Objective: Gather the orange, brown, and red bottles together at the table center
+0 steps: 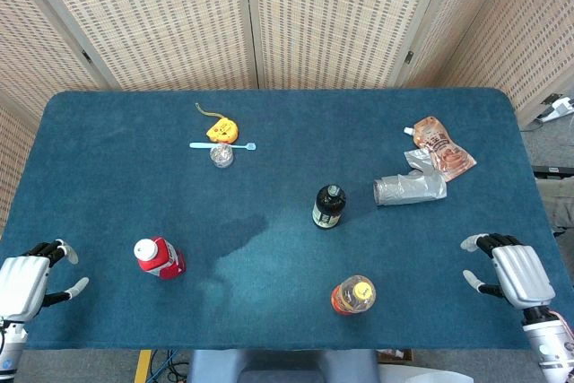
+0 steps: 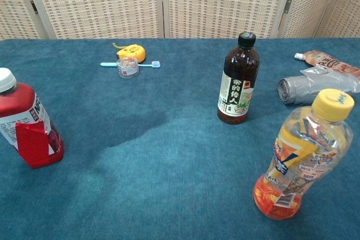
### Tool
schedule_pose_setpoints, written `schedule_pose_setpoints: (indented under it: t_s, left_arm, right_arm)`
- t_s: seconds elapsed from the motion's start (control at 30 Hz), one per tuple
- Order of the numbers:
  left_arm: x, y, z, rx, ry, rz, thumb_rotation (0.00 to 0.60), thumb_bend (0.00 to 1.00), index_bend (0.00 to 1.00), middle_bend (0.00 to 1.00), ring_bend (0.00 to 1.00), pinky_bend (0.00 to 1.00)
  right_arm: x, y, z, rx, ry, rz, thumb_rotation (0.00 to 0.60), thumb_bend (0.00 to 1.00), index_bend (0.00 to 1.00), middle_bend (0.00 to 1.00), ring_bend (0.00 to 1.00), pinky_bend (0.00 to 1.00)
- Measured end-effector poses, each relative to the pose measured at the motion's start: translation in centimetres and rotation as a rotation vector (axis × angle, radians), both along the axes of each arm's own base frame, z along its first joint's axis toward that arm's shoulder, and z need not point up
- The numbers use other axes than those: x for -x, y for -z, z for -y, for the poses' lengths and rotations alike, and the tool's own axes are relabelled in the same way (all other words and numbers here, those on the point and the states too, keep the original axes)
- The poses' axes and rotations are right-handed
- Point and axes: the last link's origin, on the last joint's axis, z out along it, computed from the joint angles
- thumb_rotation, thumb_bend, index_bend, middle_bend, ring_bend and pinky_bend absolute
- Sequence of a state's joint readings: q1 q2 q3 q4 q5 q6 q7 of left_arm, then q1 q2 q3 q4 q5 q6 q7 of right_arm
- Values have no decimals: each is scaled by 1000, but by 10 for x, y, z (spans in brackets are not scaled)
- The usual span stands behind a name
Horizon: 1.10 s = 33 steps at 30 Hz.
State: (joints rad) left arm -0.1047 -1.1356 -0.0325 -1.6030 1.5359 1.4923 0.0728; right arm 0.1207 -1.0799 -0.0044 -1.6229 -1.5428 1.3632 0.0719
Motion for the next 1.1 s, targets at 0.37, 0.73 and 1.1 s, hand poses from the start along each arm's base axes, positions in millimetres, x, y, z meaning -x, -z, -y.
schedule_pose_setpoints:
  t_s: [0.37, 0.73, 1.1]
  left_arm:
    - [0, -3, 5, -11, 4, 0, 600, 134, 543, 454, 411, 611]
    - [0, -6, 10, -24, -6, 1, 600, 135, 543, 454, 411, 611]
    - [1, -10, 10, -36, -15, 12, 600, 135, 544, 454, 411, 611]
  right_arm:
    - [-4, 9, -1, -49, -2, 49, 600, 227, 415, 338, 316, 379]
    - [-21, 27, -10, -287, -27, 245, 600, 18, 167, 143, 146, 267]
    - [-50, 56, -8, -375, -173, 437, 600, 0, 166, 150, 146, 267]
